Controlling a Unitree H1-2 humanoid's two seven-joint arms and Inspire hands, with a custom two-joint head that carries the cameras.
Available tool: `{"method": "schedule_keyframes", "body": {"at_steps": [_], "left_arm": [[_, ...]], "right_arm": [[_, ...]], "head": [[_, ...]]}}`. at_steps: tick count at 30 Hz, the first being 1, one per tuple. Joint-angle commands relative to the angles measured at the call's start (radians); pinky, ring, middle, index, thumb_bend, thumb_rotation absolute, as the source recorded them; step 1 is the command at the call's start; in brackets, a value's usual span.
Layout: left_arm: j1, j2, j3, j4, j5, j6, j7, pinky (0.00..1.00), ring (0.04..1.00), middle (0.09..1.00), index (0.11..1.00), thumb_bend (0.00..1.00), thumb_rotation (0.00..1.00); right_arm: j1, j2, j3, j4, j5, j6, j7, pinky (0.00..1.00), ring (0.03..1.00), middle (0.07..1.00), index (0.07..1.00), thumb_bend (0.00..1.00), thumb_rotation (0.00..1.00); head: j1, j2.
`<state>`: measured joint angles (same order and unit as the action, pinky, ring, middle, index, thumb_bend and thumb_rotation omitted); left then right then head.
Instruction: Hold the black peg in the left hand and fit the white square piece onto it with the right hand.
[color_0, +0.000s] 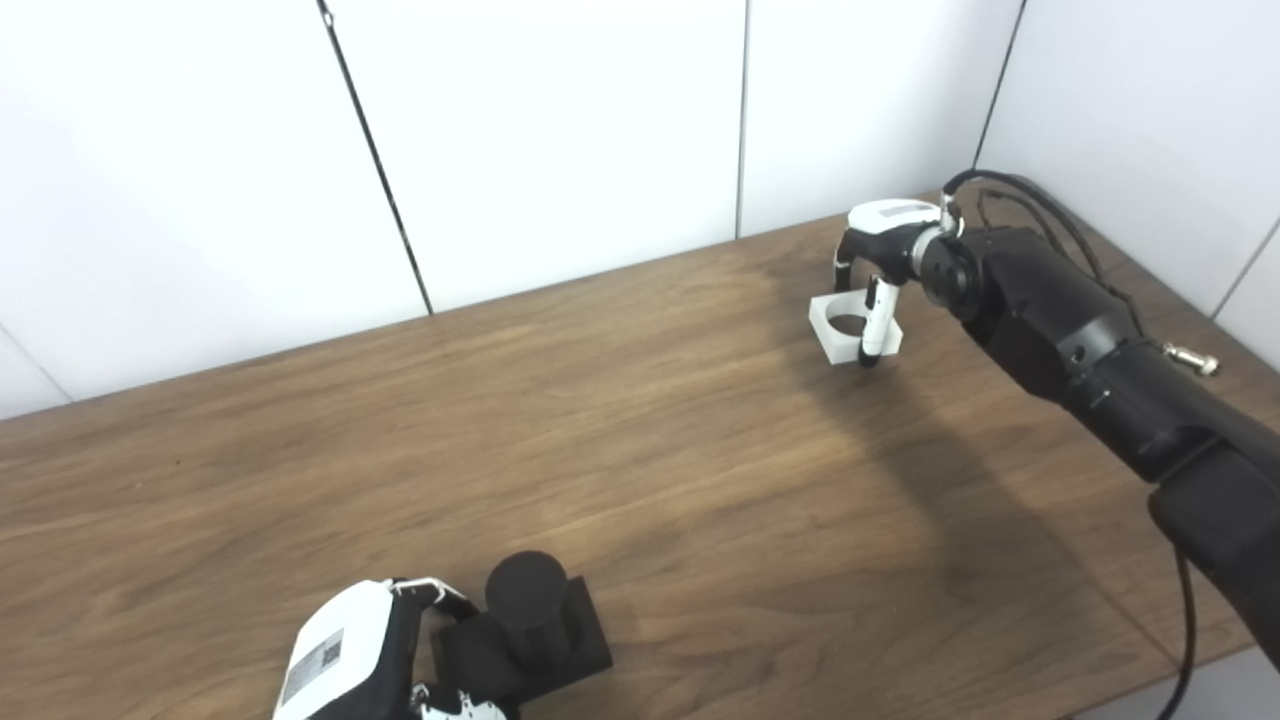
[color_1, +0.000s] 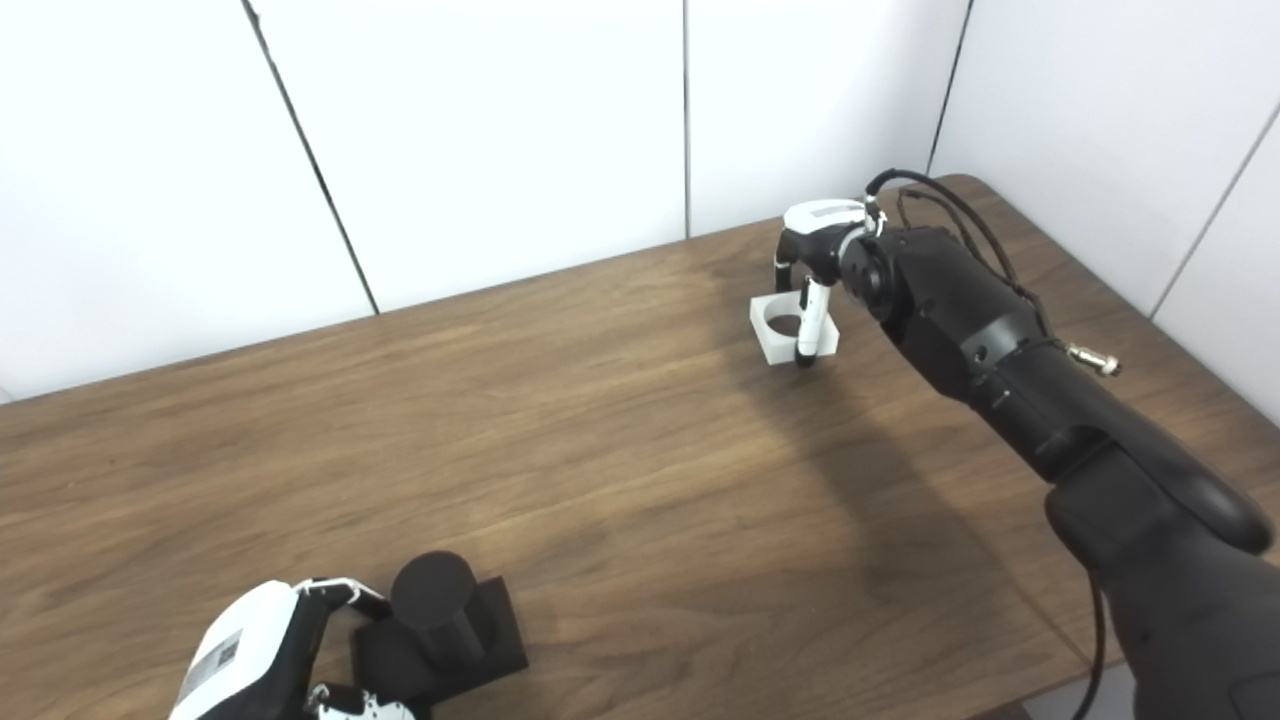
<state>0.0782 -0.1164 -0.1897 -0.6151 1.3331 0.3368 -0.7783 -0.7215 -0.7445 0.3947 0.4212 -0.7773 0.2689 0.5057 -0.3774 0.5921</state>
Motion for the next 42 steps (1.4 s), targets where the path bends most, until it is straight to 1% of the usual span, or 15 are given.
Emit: {"method": "schedule_keyframes", "body": {"at_steps": [1, 11, 14, 15, 16, 18, 20, 21, 22, 24, 27, 29, 30, 34, 42], "left_arm": [[-0.003, -0.008, -0.005, -0.028, 0.004, -0.008, 0.001, 0.94, 0.915, 0.788, 0.482, 0.52, 0.05], [0.002, -0.013, -0.009, -0.028, 0.003, -0.009, 0.005, 0.95, 0.919, 0.794, 0.482, 0.52, 0.05], [0.003, -0.025, -0.013, -0.034, 0.012, -0.005, 0.000, 0.95, 0.920, 0.797, 0.482, 0.52, 0.05], [0.003, -0.029, -0.015, -0.036, 0.016, -0.005, -0.003, 0.95, 0.921, 0.797, 0.482, 0.52, 0.05], [0.003, -0.033, -0.016, -0.037, 0.018, -0.005, -0.003, 0.95, 0.919, 0.797, 0.482, 0.52, 0.05], [0.003, -0.042, -0.018, -0.037, 0.030, -0.005, -0.010, 0.95, 0.917, 0.798, 0.483, 0.52, 0.05], [-0.002, -0.045, -0.019, -0.035, 0.040, -0.008, -0.018, 0.95, 0.917, 0.800, 0.483, 0.52, 0.05], [-0.005, -0.045, -0.018, -0.035, 0.041, -0.010, -0.024, 0.95, 0.917, 0.800, 0.483, 0.52, 0.05], [-0.009, -0.045, -0.016, -0.037, 0.042, -0.011, -0.029, 0.95, 0.918, 0.800, 0.483, 0.52, 0.05], [-0.013, -0.047, -0.013, -0.038, 0.034, -0.011, -0.023, 0.96, 0.915, 0.797, 0.483, 0.52, 0.05], [-0.021, -0.048, -0.012, -0.037, 0.035, -0.011, -0.025, 0.96, 0.912, 0.799, 0.482, 0.52, 0.05], [-0.028, -0.048, -0.015, -0.036, 0.046, -0.013, -0.036, 0.95, 0.914, 0.806, 0.483, 0.52, 0.05], [-0.031, -0.050, -0.015, -0.037, 0.050, -0.013, -0.039, 0.95, 0.914, 0.806, 0.483, 0.52, 0.05], [-0.043, -0.059, -0.016, -0.038, 0.071, -0.013, -0.050, 0.96, 0.915, 0.802, 0.482, 0.52, 0.05], [-0.061, -0.077, -0.017, -0.031, 0.092, -0.013, -0.071, 0.96, 0.922, 0.804, 0.483, 0.52, 0.05]], "right_arm": [[-0.037, -0.028, -0.017, -0.022, -0.010, -0.021, -0.031, 1.00, 0.956, 0.850, 0.487, 0.53, 0.14], [-0.026, -0.037, -0.025, -0.034, -0.015, -0.037, -0.036, 1.00, 0.947, 0.837, 0.486, 0.52, 0.14], [-0.021, -0.046, -0.034, -0.060, -0.005, -0.053, -0.037, 1.00, 0.942, 0.835, 0.487, 0.52, 0.14], [-0.022, -0.051, -0.036, -0.078, -0.002, -0.059, -0.030, 1.00, 0.940, 0.834, 0.486, 0.52, 0.14], [-0.022, -0.055, -0.037, -0.102, -0.001, -0.069, -0.021, 1.00, 0.942, 0.834, 0.486, 0.52, 0.14], [-0.021, -0.065, -0.040, -0.175, 0.004, -0.089, 0.002, 1.00, 0.936, 0.829, 0.486, 0.52, 0.14], [-0.020, -0.069, -0.046, -0.270, 0.015, -0.087, 0.048, 1.00, 0.935, 0.824, 0.485, 0.53, 0.14], [-0.021, -0.069, -0.050, -0.316, 0.024, -0.082, 0.075, 1.00, 0.936, 0.820, 0.485, 0.53, 0.14], [-0.022, -0.069, -0.054, -0.346, 0.030, -0.079, 0.093, 1.00, 0.936, 0.816, 0.485, 0.53, 0.14], [-0.024, -0.063, -0.062, -0.457, 0.061, -0.061, 0.160, 1.00, 0.938, 0.811, 0.485, 0.53, 0.14], [-0.028, -0.050, -0.071, -0.578, 0.081, -0.029, 0.241, 1.00, 0.945, 0.811, 0.485, 0.53, 0.14], [-0.035, -0.037, -0.069, -0.663, 0.086, 0.000, 0.297, 1.00, 0.957, 0.816, 0.485, 0.53, 0.15], [-0.040, -0.028, -0.066, -0.698, 0.088, 0.008, 0.320, 1.00, 0.959, 0.817, 0.484, 0.53, 0.15], [-0.058, 0.016, -0.059, -0.807, 0.105, 0.007, 0.381, 1.00, 0.953, 0.804, 0.483, 0.53, 0.15], [-0.059, 0.109, -0.061, -0.955, 0.139, 0.019, 0.441, 1.00, 0.913, 0.783, 0.480, 0.53, 0.14]], "head": [[0.000, 0.002], [0.009, 0.007], [0.037, 0.023], [0.056, 0.035], [0.064, 0.039], [0.090, 0.067], [0.099, 0.088], [0.109, 0.106], [0.116, 0.115], [0.132, 0.134], [0.153, 0.154], [0.156, 0.157], [0.165, 0.169], [0.174, 0.184], [0.193, 0.210]]}}
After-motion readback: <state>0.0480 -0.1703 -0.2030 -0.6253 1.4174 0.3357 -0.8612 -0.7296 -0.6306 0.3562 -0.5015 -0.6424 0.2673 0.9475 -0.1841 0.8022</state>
